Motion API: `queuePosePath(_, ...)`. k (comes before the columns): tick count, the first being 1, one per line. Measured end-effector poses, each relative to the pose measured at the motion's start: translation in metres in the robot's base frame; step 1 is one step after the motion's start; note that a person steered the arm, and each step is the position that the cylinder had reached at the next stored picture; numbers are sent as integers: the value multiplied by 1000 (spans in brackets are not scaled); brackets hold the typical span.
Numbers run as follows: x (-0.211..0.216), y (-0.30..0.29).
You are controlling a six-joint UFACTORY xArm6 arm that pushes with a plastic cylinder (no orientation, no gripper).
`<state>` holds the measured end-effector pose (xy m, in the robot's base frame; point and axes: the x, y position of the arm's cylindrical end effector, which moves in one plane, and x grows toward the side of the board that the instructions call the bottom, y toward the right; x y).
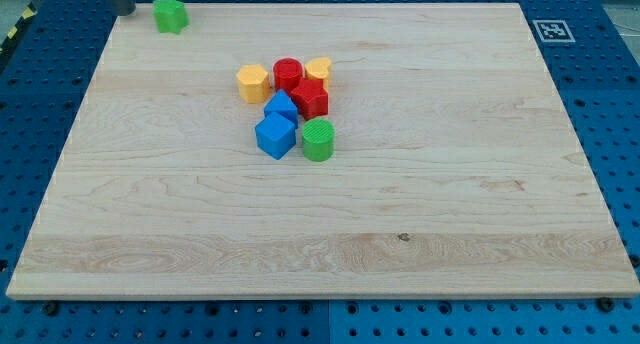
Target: Move the green star parallel to red star
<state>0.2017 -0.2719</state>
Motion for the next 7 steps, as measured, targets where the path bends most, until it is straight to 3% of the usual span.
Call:
queuePosePath(2,24,127)
queuePosePath(3,22,117)
queuePosePath(4,14,71)
queuePosePath(5,31,58)
queuePosePath(6,65,74)
queuePosePath(7,70,128)
